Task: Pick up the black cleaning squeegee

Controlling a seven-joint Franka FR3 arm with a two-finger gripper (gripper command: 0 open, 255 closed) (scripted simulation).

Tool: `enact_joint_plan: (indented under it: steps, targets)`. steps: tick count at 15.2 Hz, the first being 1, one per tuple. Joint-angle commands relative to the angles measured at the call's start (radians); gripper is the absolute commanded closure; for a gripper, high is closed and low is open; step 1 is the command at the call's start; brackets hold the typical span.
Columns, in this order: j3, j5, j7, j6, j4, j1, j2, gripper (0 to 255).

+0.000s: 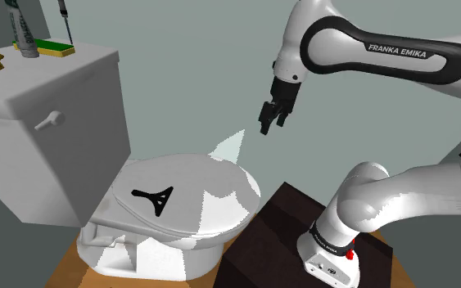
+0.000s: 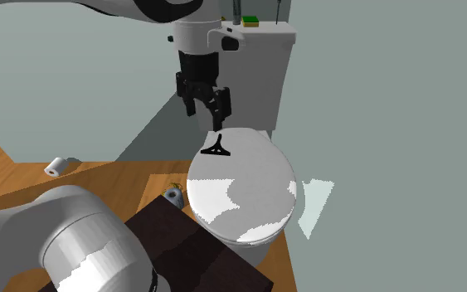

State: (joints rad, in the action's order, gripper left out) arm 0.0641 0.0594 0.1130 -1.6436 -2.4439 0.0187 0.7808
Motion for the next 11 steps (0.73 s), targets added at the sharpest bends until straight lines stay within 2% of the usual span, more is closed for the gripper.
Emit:
enact_joint_plan:
  steps: [1, 11]
  targets:
    - [0.000, 0.000, 0.000, 0.000, 0.000, 0.000, 0.000, 0]
    - [0.069, 0.046, 0.006, -0.341, -0.029, -0.041, -0.295, 0]
